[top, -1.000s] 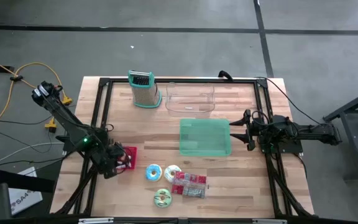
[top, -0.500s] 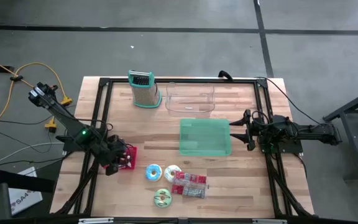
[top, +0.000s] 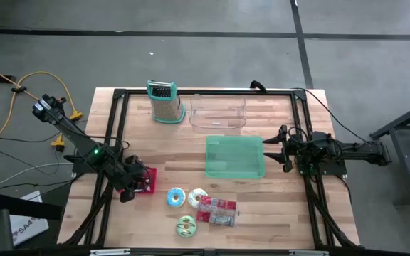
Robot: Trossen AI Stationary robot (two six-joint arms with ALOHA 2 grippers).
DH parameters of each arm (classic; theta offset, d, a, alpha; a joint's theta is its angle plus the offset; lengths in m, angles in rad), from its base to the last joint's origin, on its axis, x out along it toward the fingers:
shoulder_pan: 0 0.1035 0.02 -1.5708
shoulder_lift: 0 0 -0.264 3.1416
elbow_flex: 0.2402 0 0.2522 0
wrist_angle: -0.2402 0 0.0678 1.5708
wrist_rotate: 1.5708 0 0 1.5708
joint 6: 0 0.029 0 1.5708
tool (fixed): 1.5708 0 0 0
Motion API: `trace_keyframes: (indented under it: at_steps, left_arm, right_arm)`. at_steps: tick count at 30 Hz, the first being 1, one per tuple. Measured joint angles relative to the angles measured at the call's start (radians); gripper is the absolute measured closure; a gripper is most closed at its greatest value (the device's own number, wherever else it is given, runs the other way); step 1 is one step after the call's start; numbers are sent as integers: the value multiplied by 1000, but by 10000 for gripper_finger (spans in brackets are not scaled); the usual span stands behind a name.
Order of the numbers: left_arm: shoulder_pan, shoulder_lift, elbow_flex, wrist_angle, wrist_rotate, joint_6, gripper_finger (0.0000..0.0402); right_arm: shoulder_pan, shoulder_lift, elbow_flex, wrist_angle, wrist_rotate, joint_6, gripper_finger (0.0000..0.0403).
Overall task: Pick & Place Food Item
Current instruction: Put the red popcorn bag into the green bin
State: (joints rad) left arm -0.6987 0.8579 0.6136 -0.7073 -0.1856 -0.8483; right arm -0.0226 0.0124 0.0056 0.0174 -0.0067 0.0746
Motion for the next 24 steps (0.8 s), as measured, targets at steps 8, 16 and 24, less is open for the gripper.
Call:
trace_keyframes:
  at_steps: [8, 16, 24]
  left_arm:
    - [44, 95, 90, 32, -2, 59, 283]
    - [88, 204, 117, 252, 75, 74, 283]
    - [149, 275, 117, 379, 129, 99, 283]
  right_arm:
    - [0, 0, 0, 0, 0, 0, 180]
    - [0, 0, 0, 0, 0, 0, 180]
    - [0, 0, 0, 0, 0, 0, 180]
